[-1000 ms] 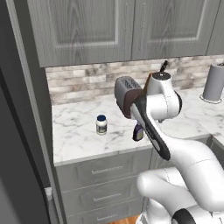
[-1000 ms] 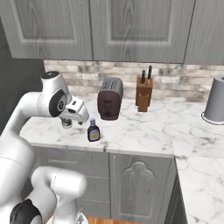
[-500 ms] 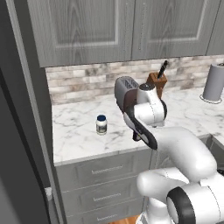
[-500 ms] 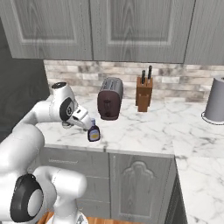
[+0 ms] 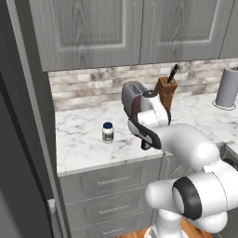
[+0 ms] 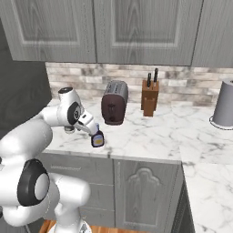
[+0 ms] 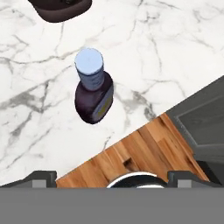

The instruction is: Place the condiment bottle and mayonnaise from the counter to the top shelf of the fridge. If the existing items in the fridge are on the top shelf, move them to other shelves.

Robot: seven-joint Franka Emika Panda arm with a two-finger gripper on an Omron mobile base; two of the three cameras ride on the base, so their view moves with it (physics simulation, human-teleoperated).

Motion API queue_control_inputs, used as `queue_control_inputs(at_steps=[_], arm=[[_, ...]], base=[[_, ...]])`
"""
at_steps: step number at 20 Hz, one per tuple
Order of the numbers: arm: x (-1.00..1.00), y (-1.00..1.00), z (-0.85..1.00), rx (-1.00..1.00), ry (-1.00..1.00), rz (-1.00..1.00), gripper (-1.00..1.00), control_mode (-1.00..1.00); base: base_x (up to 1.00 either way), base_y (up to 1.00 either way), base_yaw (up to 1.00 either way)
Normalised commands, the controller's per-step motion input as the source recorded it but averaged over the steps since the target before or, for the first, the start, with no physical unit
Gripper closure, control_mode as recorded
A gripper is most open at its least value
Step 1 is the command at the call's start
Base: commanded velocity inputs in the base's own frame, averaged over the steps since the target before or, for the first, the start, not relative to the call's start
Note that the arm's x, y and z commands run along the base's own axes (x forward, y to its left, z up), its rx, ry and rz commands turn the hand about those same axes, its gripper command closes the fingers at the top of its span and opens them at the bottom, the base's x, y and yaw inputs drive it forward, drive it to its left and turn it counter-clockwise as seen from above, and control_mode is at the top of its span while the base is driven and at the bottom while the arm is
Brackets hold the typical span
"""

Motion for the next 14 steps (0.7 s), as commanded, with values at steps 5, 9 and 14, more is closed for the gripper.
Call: queue_control_inputs(at_steps=[5,9,14], arm=[[0.37,0.00,-0.29,0.00,0.00,-0.02,-1.00,-1.00],[0.38,0.00,-0.32,0.00,0.00,0.00,-1.00,-1.00],[0.31,0.00,-0.28,0.00,0.00,0.00,-1.00,-1.00]], base=[[0.00,0.00,0.00],[0.00,0.00,0.00],[0.00,0.00,0.00]])
